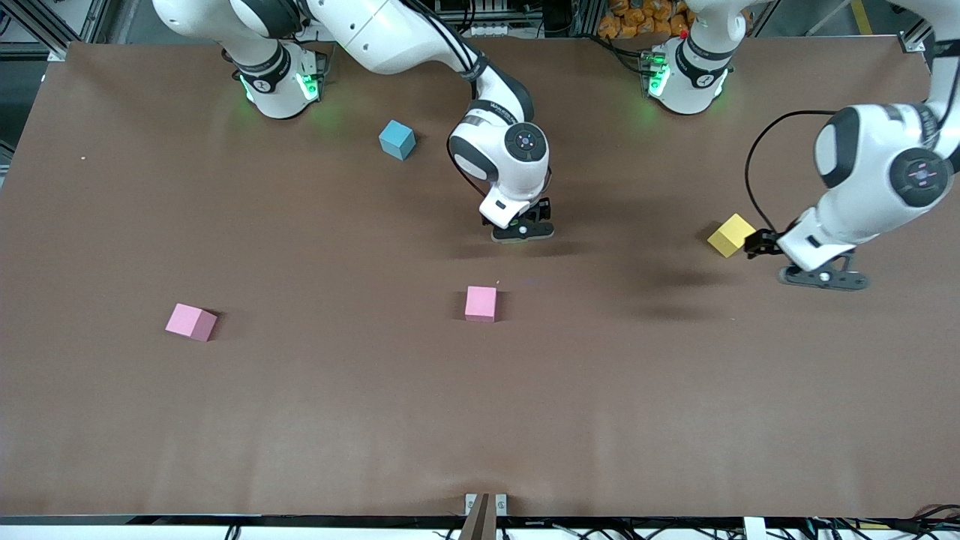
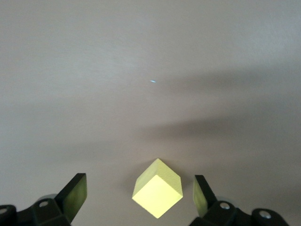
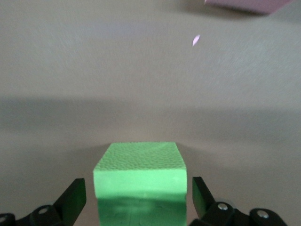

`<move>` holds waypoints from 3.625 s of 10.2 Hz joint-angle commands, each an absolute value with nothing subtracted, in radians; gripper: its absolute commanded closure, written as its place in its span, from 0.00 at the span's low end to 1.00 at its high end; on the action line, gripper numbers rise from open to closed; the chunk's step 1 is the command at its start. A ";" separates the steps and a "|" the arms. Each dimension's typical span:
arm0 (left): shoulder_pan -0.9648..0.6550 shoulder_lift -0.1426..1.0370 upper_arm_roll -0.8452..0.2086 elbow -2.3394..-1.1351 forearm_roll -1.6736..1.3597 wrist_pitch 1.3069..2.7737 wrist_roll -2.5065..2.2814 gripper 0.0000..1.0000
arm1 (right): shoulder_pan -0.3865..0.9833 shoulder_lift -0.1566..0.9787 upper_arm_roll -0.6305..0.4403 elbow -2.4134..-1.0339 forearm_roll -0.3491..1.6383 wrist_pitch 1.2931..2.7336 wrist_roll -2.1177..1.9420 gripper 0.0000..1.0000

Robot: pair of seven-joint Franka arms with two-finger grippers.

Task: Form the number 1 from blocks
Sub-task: 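Place green after magenta with the right gripper while the left gripper withdraws, then grasp the light pink block with the right gripper, then place the light pink block after the green block with the right gripper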

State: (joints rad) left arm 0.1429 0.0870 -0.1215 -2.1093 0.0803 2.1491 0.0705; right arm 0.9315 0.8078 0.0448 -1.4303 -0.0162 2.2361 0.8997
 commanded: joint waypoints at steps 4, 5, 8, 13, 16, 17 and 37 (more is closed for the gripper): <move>0.026 0.034 0.031 -1.949 -0.058 2.086 -0.101 0.00 | 0.778 0.762 0.040 -1.373 -0.029 2.230 0.853 0.00; 0.028 0.034 0.028 -1.907 -0.060 2.083 -0.106 0.00 | 0.744 0.771 0.040 -1.356 -0.029 2.232 0.785 0.00; 0.026 0.029 0.028 -1.856 -0.058 2.074 -0.104 0.00 | 0.686 0.820 0.040 -1.293 -0.029 2.232 0.718 0.00; 0.018 0.035 -0.005 -1.804 -0.044 2.029 -0.040 0.00 | 0.672 0.933 0.041 -1.164 -0.023 2.226 0.724 0.00; 0.015 0.041 -0.005 -1.804 -0.044 2.005 0.067 0.00 | 0.680 0.949 0.041 -1.169 -0.018 2.229 0.764 0.00; 0.015 0.041 -0.006 -1.804 -0.044 2.002 0.067 0.00 | 0.681 0.957 0.041 -1.169 -0.018 2.232 0.781 0.00; 0.000 -0.077 -0.009 -1.778 -0.058 1.723 0.103 0.00 | 0.848 0.903 0.043 -1.256 -0.049 2.263 0.707 1.00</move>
State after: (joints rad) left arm -0.0027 -0.0737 -0.0110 -1.7911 -0.0383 1.7481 0.0901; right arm 0.8470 0.9445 0.0450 -1.1937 -0.0351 2.2613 0.7240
